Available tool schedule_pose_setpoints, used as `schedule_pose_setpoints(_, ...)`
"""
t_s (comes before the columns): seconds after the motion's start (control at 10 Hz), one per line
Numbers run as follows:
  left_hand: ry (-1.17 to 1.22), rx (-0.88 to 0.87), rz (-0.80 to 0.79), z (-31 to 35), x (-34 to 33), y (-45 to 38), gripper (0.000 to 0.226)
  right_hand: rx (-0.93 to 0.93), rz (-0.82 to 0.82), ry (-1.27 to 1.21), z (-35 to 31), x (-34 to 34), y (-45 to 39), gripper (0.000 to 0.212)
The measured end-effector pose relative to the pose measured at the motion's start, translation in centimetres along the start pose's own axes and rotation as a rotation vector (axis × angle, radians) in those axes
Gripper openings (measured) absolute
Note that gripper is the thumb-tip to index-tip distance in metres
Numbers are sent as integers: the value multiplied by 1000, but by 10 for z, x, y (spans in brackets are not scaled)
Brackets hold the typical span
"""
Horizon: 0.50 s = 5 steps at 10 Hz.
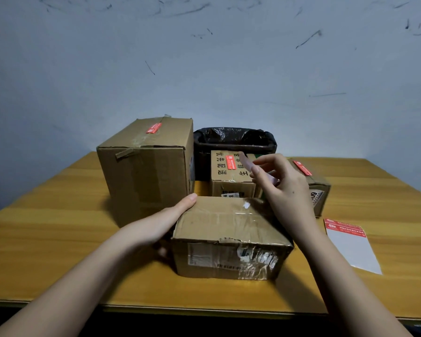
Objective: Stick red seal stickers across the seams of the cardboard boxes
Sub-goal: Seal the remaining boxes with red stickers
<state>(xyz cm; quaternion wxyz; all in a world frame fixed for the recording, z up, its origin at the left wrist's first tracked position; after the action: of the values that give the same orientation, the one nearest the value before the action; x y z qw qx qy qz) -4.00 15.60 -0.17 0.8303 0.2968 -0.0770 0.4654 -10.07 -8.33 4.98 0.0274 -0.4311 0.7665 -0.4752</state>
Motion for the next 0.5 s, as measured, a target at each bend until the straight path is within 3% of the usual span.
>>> schedule_pose_setpoints(0.1, -135, -54, 29, 25, -7, 21, 81, 33, -18, 26, 2, -1, -3, 28)
schedule_pose_setpoints(0.3, -421, -191, 368, 30, 2, 20, 79, 151, -72, 95, 7, -6, -9, 23)
schedule_pose_setpoints(0.4, -644, -236, 579, 37, -1, 32, 64, 162, -39, 117, 2, -4, -9, 29)
schedule_pose_setpoints(0.5, -948, -429, 903, 49, -5, 49, 52, 129, 1, 135, -3, -1, -8, 35)
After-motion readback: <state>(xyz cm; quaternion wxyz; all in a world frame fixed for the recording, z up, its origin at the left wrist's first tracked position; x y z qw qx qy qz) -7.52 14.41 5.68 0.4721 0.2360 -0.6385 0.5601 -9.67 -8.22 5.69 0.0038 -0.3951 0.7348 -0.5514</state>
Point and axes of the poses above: each hand's wrist, its own y-axis away from the middle knuckle, its own x-axis out of the back of the hand, z = x × y, the point moved 2 cm from there along -y, towards the middle knuckle, and after that the axes turned 2 degrees about x, right-handed, at the moved point
